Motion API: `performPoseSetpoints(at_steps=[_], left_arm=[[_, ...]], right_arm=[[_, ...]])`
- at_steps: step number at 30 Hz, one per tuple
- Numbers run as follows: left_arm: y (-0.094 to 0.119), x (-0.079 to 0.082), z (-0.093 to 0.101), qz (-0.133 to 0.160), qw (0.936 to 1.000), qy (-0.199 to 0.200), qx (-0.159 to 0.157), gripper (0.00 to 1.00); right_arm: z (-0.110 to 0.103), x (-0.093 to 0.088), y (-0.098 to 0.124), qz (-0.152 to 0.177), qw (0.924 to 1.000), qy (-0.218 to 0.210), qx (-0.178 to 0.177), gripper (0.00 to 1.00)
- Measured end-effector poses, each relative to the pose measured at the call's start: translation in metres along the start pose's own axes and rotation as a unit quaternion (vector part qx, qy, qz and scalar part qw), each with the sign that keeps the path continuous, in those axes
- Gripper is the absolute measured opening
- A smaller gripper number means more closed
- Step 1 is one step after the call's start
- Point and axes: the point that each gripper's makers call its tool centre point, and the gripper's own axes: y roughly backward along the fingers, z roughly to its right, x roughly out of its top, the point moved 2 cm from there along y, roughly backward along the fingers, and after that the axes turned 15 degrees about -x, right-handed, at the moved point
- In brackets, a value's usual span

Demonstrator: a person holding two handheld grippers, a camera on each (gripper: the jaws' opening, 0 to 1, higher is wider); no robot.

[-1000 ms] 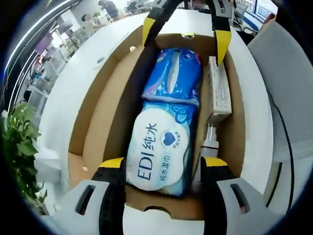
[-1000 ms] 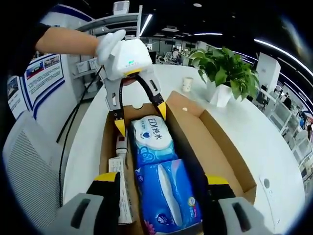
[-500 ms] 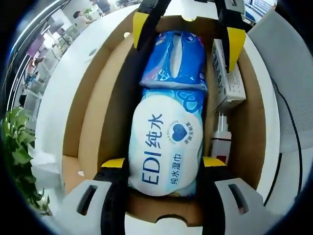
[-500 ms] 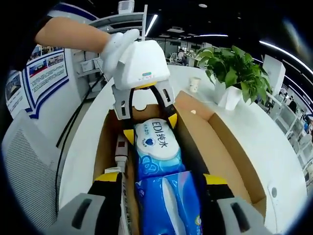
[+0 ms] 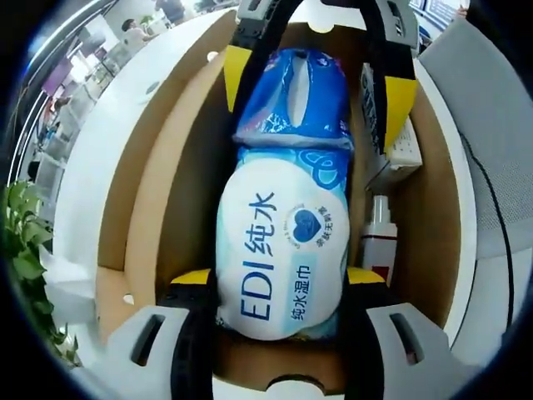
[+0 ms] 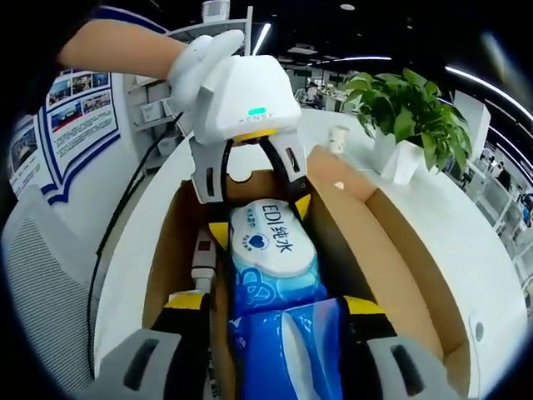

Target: Operate the shoe box by opening the lid, removing the specified soft item, and placing it in the target area until the item is outside and the box remains undamaged.

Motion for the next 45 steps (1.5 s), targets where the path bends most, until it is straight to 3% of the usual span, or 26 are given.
performPoseSetpoints(at_steps=[11,18,22,45], left_arm=[[-0.006,-0.001,-0.001,-0.007,0.9998,0.001,-0.018,0.6],[-0.009,-0.001,-0.001,-0.008,0.9997,-0.007,-0.022,0.6],[-0.011,-0.001,-0.001,-0.015,0.9996,-0.012,-0.021,0.61],[-0.019,0.001,-0.001,0.007,0.999,-0.042,-0.01,0.62]], right_arm=[[-0.011,0.011,-0.031,-0.003,0.9997,0.017,0.019,0.6],[-0.013,0.01,-0.047,-0.022,0.9986,0.04,0.025,0.59],[-0.014,0.007,-0.052,-0.031,0.9966,0.074,0.022,0.57],[-0.018,-0.003,-0.069,-0.064,0.993,0.095,0.028,0.55]])
